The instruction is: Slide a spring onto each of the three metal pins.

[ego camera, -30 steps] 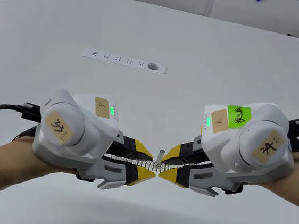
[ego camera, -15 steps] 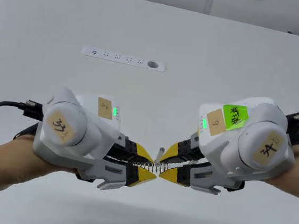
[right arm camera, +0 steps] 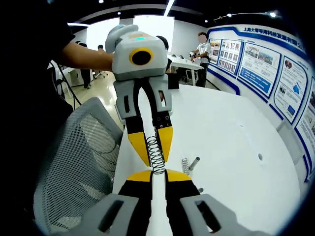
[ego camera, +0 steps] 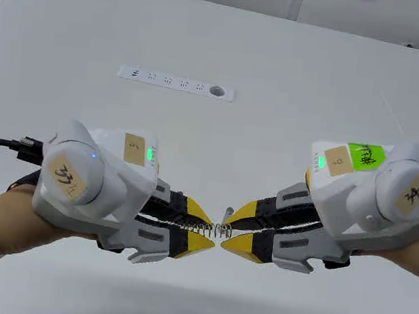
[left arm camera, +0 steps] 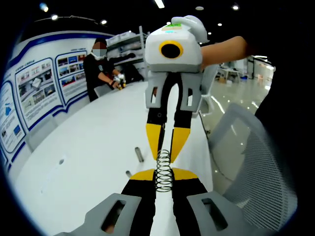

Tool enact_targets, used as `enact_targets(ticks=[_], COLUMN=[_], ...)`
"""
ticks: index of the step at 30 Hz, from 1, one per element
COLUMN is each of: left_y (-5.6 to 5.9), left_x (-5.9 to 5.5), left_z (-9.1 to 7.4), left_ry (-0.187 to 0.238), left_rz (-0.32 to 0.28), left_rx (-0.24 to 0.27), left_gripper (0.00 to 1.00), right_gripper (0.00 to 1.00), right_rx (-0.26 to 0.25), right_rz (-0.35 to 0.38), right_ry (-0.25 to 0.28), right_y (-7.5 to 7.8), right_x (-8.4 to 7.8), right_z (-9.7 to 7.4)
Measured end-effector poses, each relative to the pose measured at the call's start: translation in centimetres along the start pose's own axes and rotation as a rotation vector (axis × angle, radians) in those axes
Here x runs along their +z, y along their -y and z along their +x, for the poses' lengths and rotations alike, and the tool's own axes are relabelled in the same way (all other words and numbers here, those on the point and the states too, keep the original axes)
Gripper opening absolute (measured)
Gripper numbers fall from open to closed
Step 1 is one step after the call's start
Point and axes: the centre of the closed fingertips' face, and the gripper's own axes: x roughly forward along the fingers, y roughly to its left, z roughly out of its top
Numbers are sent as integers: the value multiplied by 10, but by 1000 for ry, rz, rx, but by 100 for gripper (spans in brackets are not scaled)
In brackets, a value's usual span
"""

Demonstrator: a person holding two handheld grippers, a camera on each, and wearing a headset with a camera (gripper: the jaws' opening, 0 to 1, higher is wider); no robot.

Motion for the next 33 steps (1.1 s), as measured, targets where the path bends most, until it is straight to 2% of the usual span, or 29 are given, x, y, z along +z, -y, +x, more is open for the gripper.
enact_targets(ticks=[4, 10, 20, 31, 33], left_y=[2, 3, 2, -1, -3], left_x=[10, 13, 10, 15, 16], left_z=[-4, -8, -5, -2, -1], left_ry=[40, 60, 41, 53, 54], left_rz=[-9, -21, -15, -17, -16], left_rx=[-12, -21, -20, -6, 7], left_gripper=[11, 11, 11, 11, 11], right_gripper=[10, 10, 11, 12, 11], right_rx=[33, 67, 73, 53, 30], right_rz=[60, 121, 170, 206, 189], right_ry=[67, 142, 212, 296, 301], right_y=[-3, -5, -7, -6, -4], right_x=[8, 17, 33, 54, 57], right_z=[-1, -6, -11, -15, -15])
